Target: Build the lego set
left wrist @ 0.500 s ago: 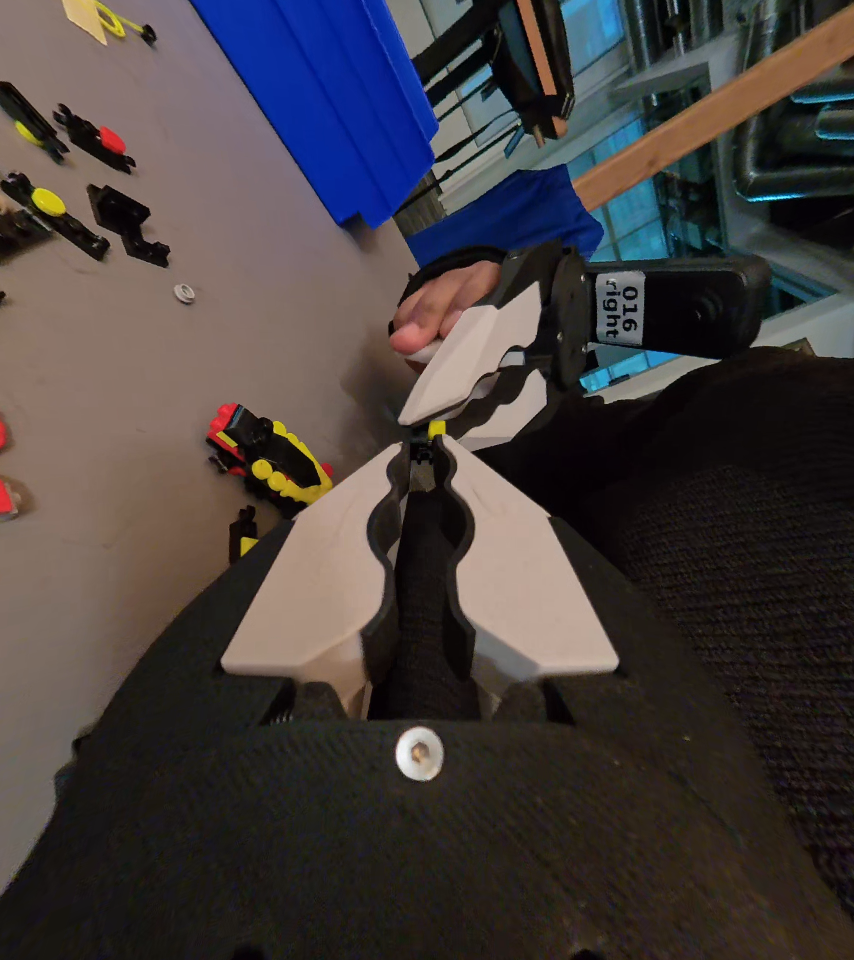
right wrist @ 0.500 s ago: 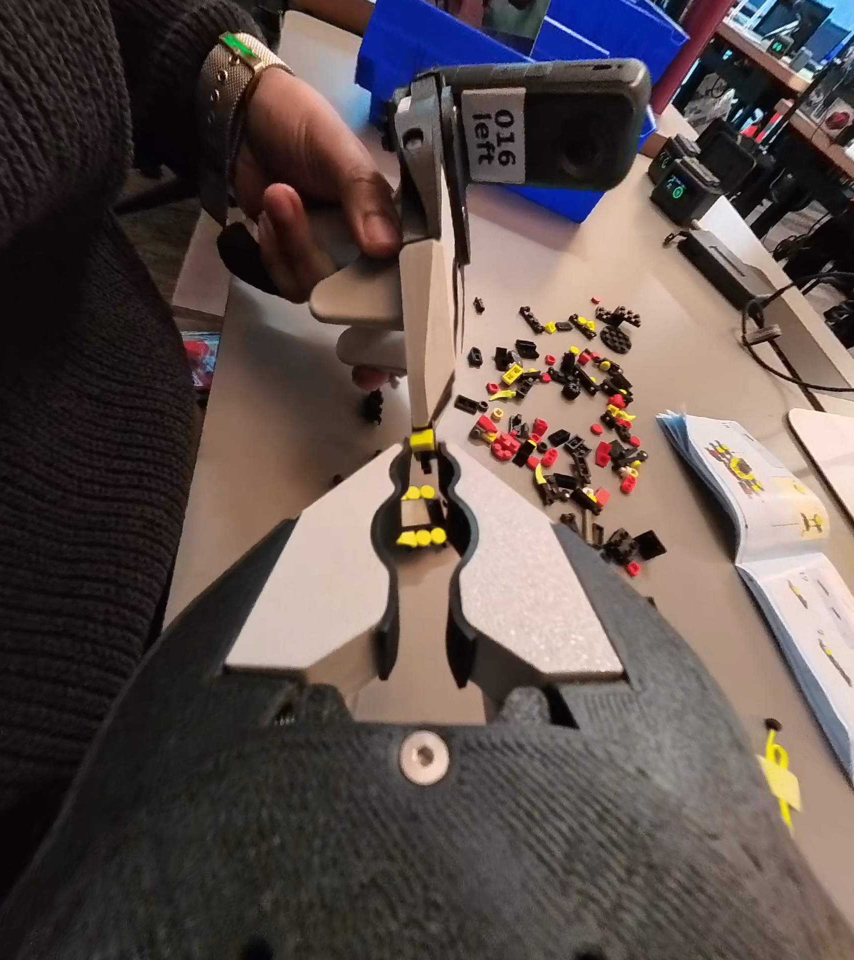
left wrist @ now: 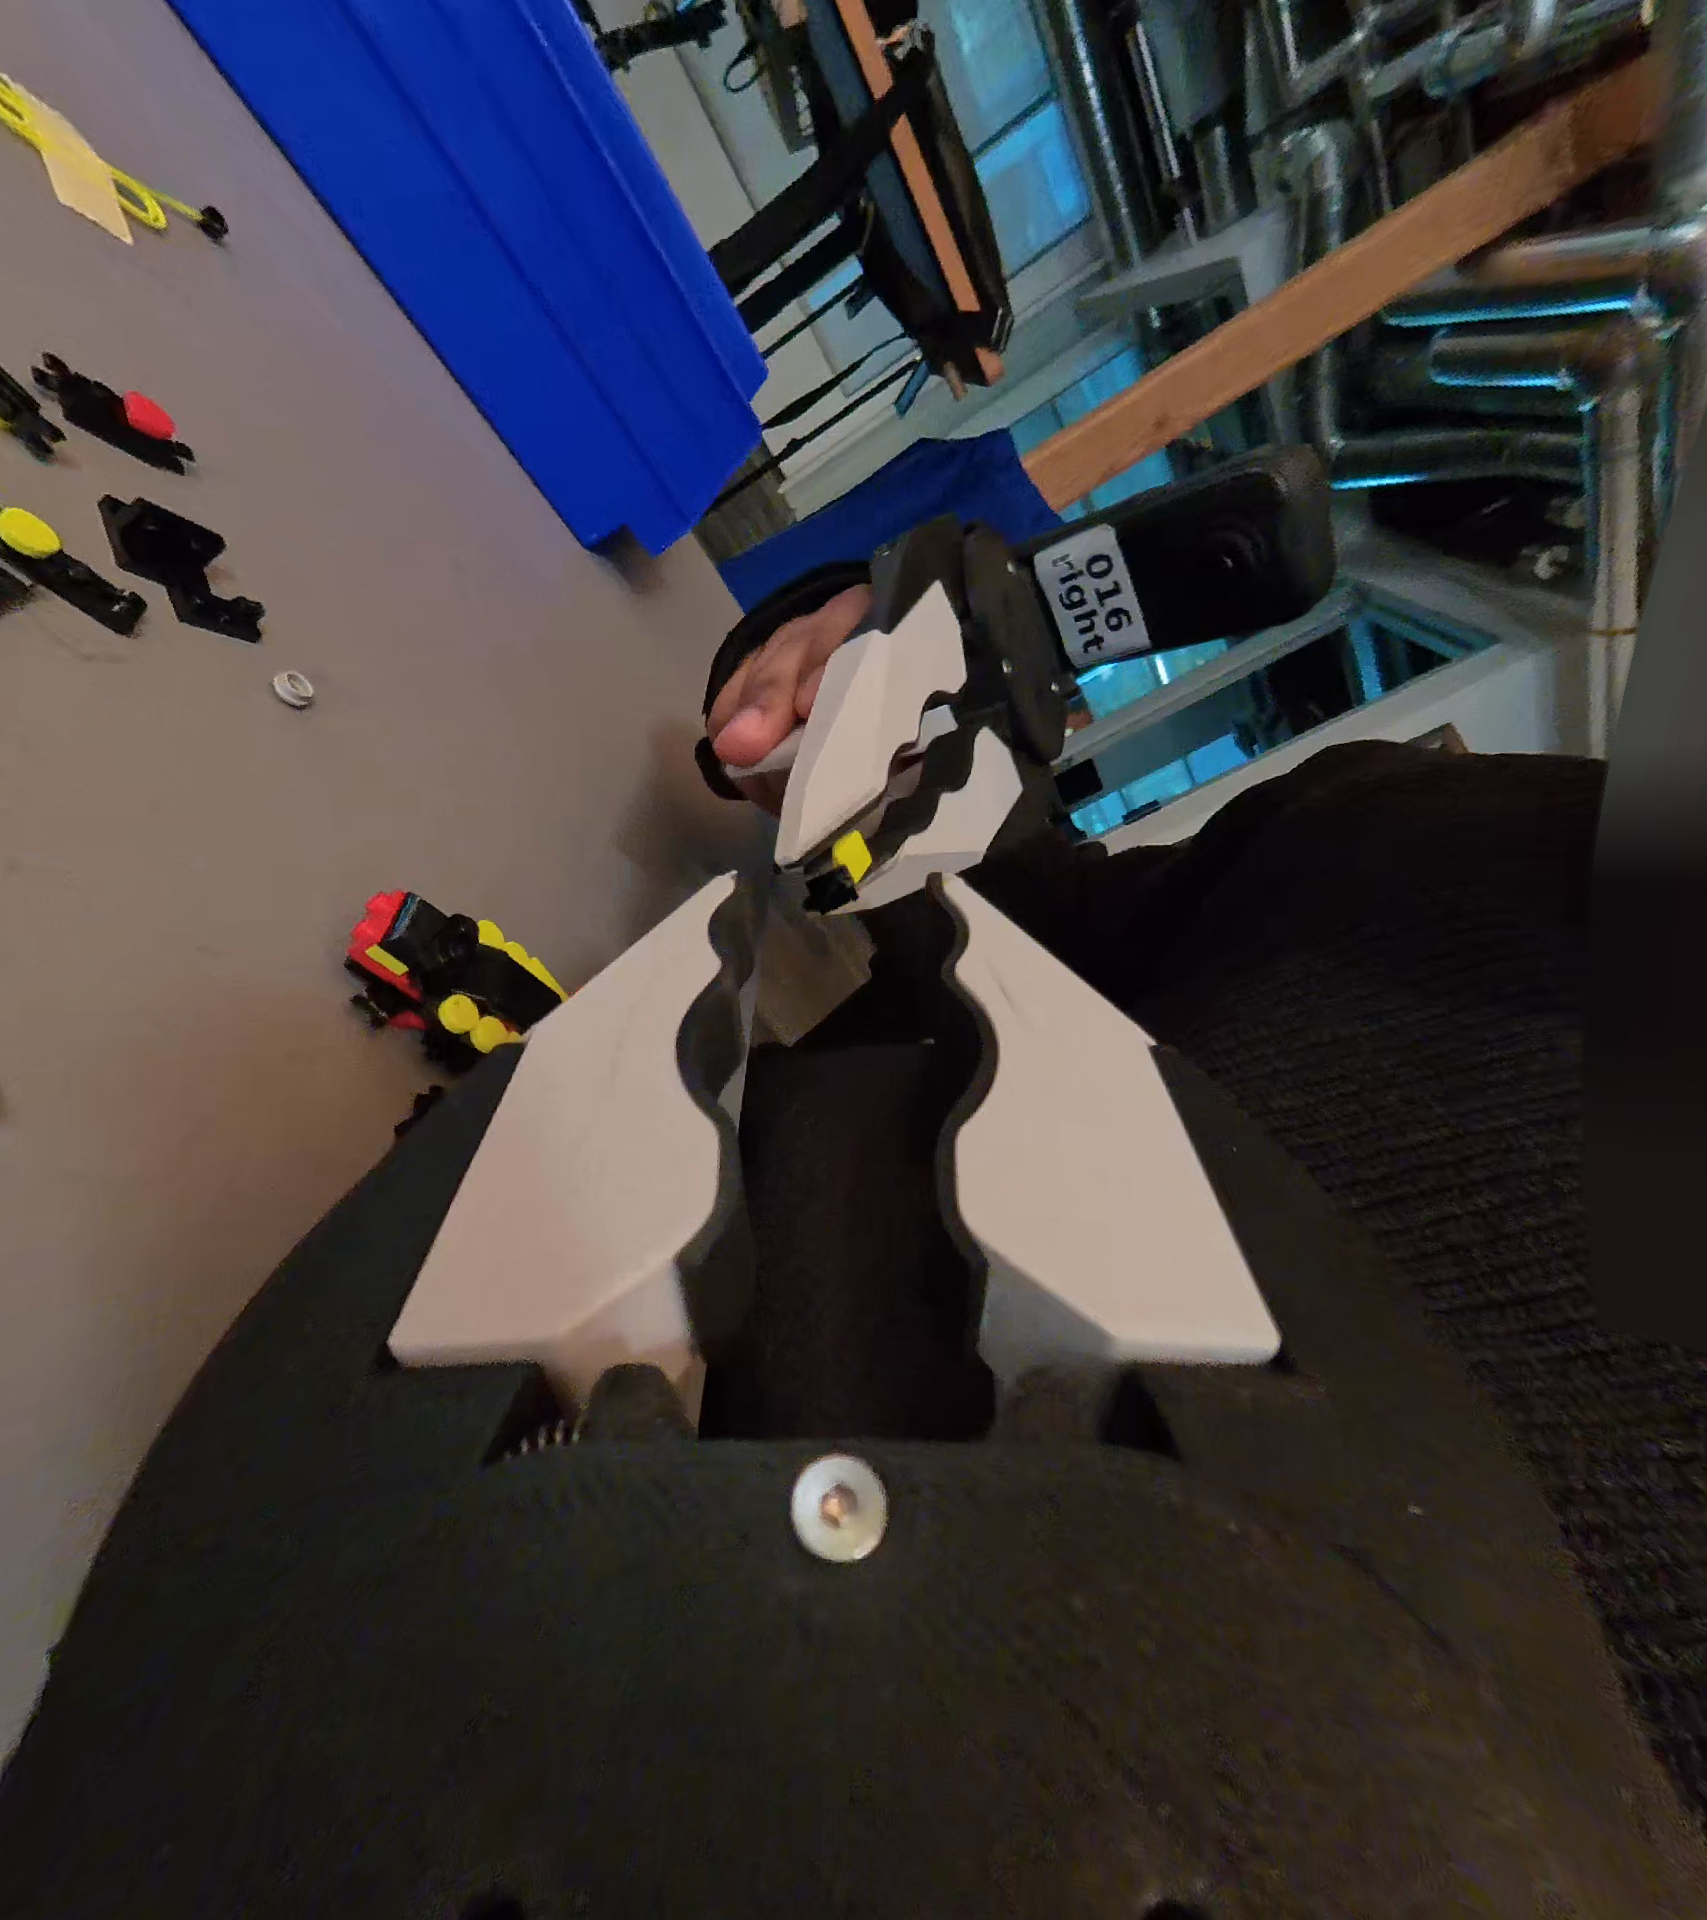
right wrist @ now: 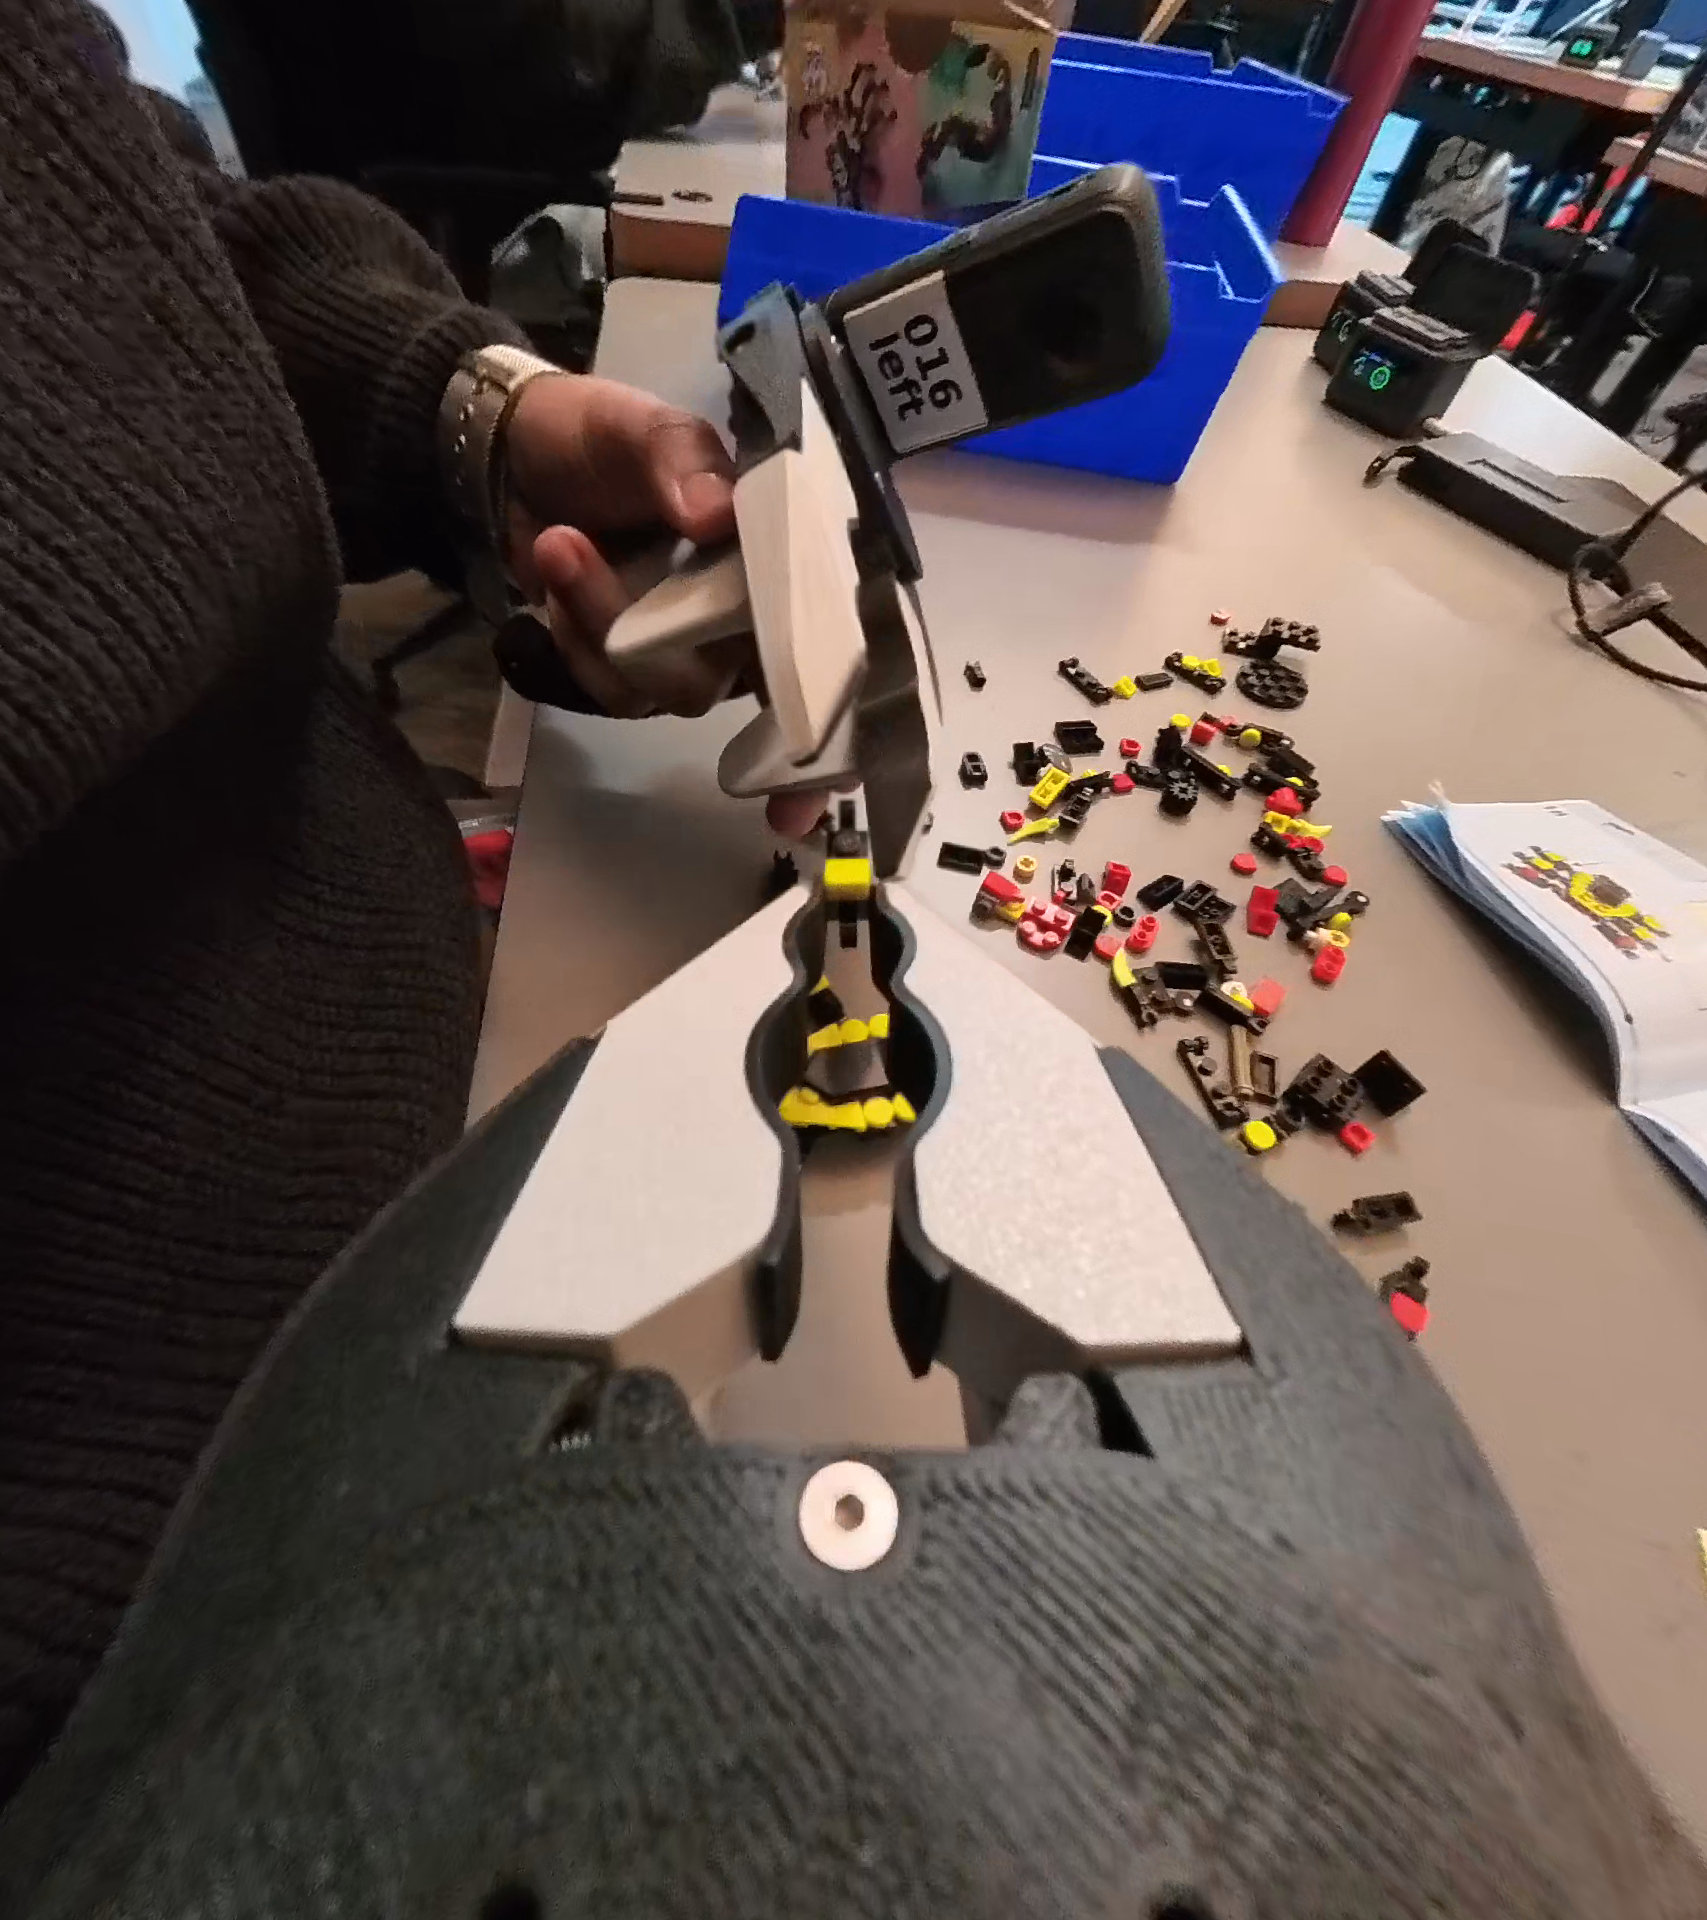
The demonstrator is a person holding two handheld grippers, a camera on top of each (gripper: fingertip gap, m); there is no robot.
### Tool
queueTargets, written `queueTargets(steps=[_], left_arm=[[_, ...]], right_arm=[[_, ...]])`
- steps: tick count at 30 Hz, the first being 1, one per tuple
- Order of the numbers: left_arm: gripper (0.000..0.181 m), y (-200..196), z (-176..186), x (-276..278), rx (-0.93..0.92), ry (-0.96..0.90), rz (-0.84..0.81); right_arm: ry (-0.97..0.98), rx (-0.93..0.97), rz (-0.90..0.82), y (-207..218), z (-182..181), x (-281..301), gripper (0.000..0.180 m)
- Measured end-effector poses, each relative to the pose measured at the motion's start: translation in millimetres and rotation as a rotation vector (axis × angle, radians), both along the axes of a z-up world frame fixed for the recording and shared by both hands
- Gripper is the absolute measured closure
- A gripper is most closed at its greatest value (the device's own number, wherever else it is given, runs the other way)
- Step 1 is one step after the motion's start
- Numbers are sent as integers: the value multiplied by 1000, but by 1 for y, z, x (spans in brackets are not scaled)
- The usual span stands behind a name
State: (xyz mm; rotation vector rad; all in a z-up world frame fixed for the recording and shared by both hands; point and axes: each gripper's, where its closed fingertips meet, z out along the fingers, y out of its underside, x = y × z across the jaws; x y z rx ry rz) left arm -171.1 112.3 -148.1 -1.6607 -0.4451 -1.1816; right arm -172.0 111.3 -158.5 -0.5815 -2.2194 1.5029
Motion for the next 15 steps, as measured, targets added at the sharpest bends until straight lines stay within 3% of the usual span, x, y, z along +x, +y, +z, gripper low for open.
queueTargets(steps=[4,8,15], left_arm=[[143,0,4,-4,20,5,15],[148,-3,13,-9,73,51,48],[138,-1,0,-20,15,352,131]], right_arm=[[-24,-57,-40,7,5,-7,174],[-47,-98,-99,18,8,-15,173],[-91,-91,-287,68,5,-23,173]])
